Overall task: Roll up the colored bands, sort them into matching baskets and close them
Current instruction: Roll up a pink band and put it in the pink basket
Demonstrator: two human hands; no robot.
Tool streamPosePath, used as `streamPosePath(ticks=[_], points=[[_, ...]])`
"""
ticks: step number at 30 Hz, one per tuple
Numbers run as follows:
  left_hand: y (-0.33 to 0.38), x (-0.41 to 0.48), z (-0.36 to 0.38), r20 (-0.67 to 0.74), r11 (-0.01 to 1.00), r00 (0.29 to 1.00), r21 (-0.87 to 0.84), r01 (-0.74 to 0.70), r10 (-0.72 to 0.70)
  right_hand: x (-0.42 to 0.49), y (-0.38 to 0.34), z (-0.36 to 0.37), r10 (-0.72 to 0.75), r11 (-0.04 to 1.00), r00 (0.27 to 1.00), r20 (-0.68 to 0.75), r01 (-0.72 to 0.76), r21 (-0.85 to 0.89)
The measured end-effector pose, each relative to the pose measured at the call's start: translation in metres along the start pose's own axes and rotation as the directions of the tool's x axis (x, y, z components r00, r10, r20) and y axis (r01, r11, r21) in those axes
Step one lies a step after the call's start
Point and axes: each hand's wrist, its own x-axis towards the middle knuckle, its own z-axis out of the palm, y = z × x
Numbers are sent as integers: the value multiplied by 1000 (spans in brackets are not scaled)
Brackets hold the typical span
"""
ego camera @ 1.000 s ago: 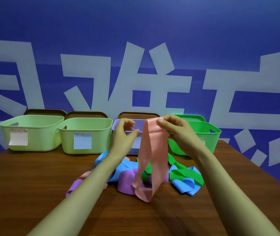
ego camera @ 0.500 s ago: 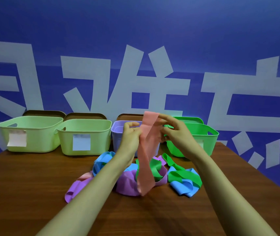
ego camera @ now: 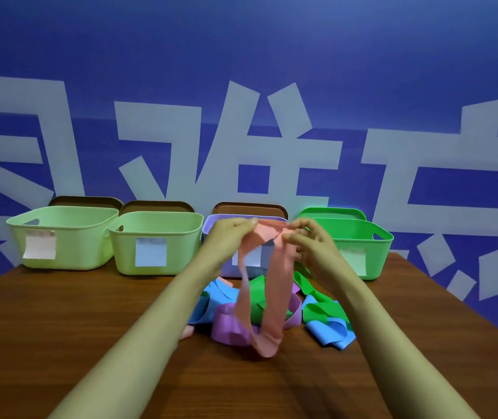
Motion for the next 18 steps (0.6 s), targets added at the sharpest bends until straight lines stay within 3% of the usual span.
streamPosePath(ticks=[2, 4, 6, 9, 12, 15, 18], points=[[-3, -1, -6, 91, 981, 987, -127, 143, -132, -3, -10, -5, 134, 941, 987, 85, -154, 302], [-5, -3, -7, 175, 919, 964, -307, 248, -202, -5, -16, -9, 171, 892, 969, 181, -230, 389], [-6, -3, -4, 196, 861, 954, -417, 292, -228, -5, -17, -10, 190, 946, 964, 185, -230, 228], [-4, 0, 1, 164, 834, 967, -491, 251, -194, -7, -13, -7, 217, 963, 970, 114, -193, -189], [-1, 0, 4, 154, 937, 981, -312, 158, -114, -10, -10, -4, 169, 930, 982, 81, -132, -344], [3, -3, 8, 188, 988, 982, -143, 51, -23, -13, -14, 0, -14, 956, 1000, -2, 13, -294], [2, -6, 11, 199, 997, 979, -78, -29, 44, -17, -23, 2, -100, 966, 995, 7, 98, -241]])
